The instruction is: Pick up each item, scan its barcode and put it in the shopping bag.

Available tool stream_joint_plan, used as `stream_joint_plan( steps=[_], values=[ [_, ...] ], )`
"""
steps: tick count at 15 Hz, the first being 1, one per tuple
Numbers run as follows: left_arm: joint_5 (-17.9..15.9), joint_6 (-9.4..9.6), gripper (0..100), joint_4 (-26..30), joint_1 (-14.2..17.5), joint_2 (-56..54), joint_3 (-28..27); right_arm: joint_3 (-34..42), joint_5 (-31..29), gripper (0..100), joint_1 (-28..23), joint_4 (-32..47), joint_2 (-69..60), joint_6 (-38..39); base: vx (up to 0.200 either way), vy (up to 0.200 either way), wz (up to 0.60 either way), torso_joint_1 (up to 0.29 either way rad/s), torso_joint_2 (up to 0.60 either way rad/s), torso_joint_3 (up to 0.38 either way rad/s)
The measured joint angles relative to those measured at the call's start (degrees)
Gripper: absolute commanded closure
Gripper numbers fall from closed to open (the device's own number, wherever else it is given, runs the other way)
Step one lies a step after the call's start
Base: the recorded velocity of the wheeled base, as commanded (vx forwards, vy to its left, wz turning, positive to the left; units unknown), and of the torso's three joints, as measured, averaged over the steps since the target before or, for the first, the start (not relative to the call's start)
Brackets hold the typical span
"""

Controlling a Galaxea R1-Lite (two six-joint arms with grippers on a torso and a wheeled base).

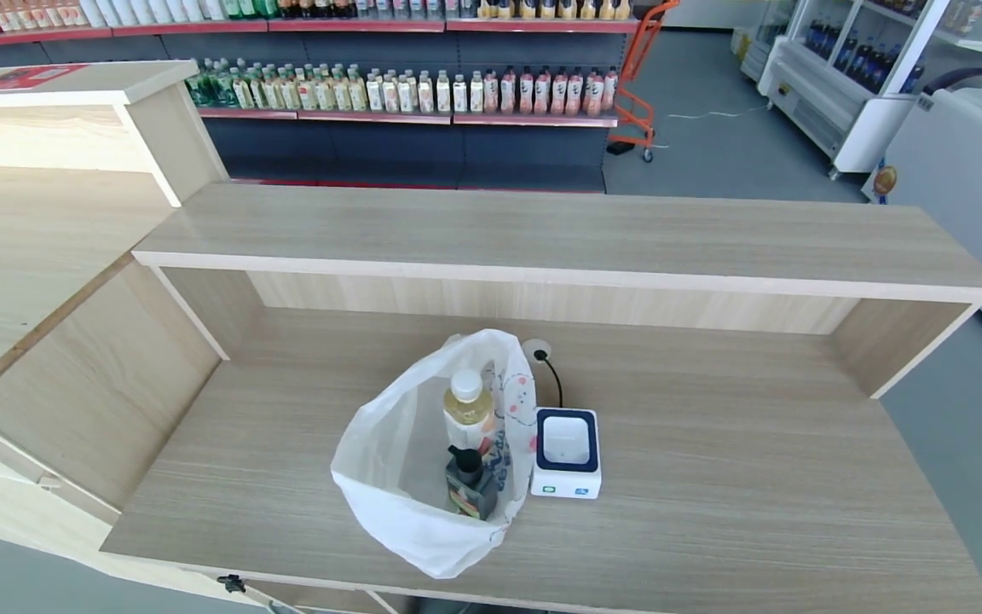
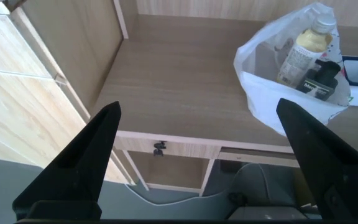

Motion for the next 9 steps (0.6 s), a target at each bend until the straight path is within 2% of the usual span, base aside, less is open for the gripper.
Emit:
stream_joint_plan(
  steps=[1,7,9],
  values=[
    [0.0,-0.02,0,0.0,-0.1,0.0,0.0,0.0,0.0,100,-0.1,0.0,0.0,-0.1,0.2,0.0,0.0,0.012,0.0,0.002],
    [0.0,-0.05,0,0.0,0.0,0.0,0.0,0.0,0.0,100,0.0,0.0,0.0,-0.1,0.0,0.0,0.0,0.0,0.0,0.0],
    [0.0,-0.07,0,0.0,-0.1,0.0,0.0,0.0,0.0,100,-0.1,0.0,0.0,-0.2,0.0,0.2,0.0,0.002,0.0,0.005]
  ],
)
